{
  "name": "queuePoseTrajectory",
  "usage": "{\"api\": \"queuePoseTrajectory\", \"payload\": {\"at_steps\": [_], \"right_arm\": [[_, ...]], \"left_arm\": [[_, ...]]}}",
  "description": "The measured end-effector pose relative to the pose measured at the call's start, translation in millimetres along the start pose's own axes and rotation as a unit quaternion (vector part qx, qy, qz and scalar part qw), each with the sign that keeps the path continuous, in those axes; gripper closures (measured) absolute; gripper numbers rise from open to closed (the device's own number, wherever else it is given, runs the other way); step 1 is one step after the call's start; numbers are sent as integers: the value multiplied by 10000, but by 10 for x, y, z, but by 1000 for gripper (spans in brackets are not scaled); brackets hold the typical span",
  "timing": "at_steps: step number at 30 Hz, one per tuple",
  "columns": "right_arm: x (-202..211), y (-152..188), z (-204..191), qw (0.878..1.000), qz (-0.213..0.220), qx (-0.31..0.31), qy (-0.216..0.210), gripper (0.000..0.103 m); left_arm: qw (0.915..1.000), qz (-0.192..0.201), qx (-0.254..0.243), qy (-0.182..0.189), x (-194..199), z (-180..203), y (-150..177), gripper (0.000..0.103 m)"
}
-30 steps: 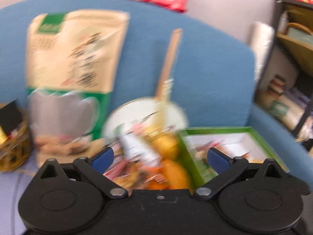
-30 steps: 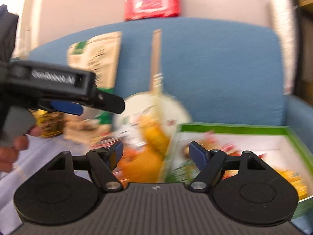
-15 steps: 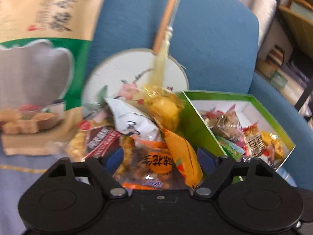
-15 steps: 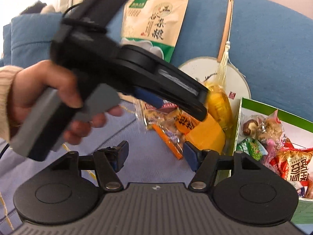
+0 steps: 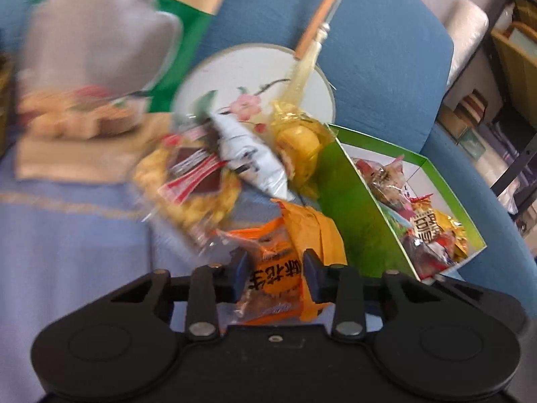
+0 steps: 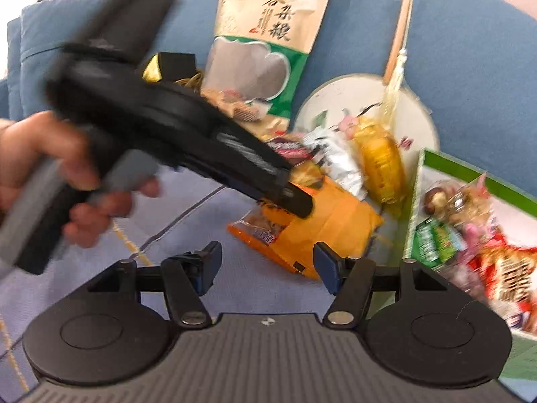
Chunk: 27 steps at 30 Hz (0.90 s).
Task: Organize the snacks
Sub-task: 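Grasp the orange peanut packet with both tools, then carry the orange peanut packet into the box and open both tools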
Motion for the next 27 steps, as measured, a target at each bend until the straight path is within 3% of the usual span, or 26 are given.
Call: {"api": "queuePoseTrajectory", "payload": {"at_steps": [3, 5, 6, 11, 15, 21, 24, 27], "right_arm": [[-52, 25, -43, 9998, -95, -93, -169, 4], [-83, 52, -79, 9998, -98, -78, -142, 5], [-92, 66, -99, 9999, -81, -50, -116, 5], [-197, 87, -91, 9999, -11, -132, 45, 8], [-285, 23, -78, 9991, 283, -32, 301, 1], [-346, 16, -43, 9990, 367, -218, 93, 0], [-309, -8, -76, 9986, 459, -250, -20, 3], [-397, 2, -97, 9993, 240, -271, -40, 9]], "left_arm": [[9999, 108, 6, -18, 224, -26, 129, 34], [9995, 310, 57, -28, 304, -45, 172, 5], [9990, 427, 93, -20, 315, -49, 174, 0], [9984, 430, 358, 122, 204, -138, 141, 0], [9988, 264, 360, 218, 103, -136, 126, 0], [9992, 157, 311, 189, 63, -131, 137, 0], [9991, 116, 345, 213, 45, -154, 147, 0], [9991, 95, 349, 238, 17, -173, 152, 0]]}}
Point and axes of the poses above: each gripper's, at about its wrist camera, not at the fingertips, and x roughly against the way its jaws point, z to its right, y to its underside, the point moved 2 cm from there along -x, roughly the way its jaws point, and after that the axes turned 5 degrees about y, right-handed, at the moved point
